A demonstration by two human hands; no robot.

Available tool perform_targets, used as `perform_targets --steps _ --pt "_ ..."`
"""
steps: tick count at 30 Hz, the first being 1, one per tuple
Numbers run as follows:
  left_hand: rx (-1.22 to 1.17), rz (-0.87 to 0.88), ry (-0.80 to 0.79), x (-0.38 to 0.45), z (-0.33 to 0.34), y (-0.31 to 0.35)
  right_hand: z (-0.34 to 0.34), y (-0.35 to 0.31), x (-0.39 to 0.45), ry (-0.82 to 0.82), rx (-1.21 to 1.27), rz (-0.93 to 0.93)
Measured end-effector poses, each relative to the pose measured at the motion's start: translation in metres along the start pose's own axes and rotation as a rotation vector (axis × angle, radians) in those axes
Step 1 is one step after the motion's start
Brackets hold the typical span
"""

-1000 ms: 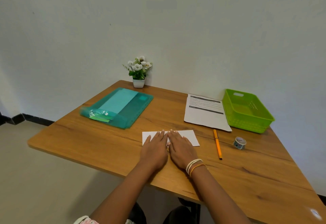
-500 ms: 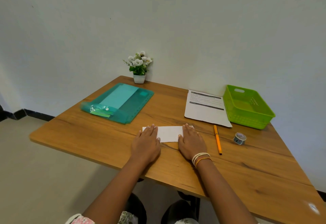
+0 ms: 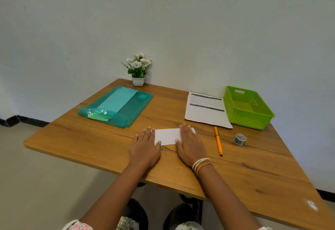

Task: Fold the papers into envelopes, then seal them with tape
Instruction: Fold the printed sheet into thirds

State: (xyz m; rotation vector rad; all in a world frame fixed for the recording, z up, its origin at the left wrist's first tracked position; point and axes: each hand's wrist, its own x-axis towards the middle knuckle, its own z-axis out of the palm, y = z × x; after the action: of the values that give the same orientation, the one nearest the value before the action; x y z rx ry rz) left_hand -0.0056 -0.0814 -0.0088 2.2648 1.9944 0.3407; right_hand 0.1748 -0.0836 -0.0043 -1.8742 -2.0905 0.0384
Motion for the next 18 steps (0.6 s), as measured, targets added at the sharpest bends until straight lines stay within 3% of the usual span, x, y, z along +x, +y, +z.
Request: perform_targets --steps 3,10,14,18 --pt "0.03 0.061 -0.028 0.007 -0.004 -0.002 0.001 -0.001 -0.004 -0.11 0.01 -0.133" --pt "0.003 0.133 -0.034 0.013 -0.005 -0.007 -0.001 -0.002 0.011 -0.14 -0.077 0.181" --pt "-0.006 0.142 -0.026 0.013 -0.004 -0.008 -0.001 -0.003 0.015 -0.152 -0.082 0.212" --pt "-0.096 0.146 0.018 0.01 -0.007 -0.009 -0.001 -0.008 0.012 -0.009 -0.071 0.143"
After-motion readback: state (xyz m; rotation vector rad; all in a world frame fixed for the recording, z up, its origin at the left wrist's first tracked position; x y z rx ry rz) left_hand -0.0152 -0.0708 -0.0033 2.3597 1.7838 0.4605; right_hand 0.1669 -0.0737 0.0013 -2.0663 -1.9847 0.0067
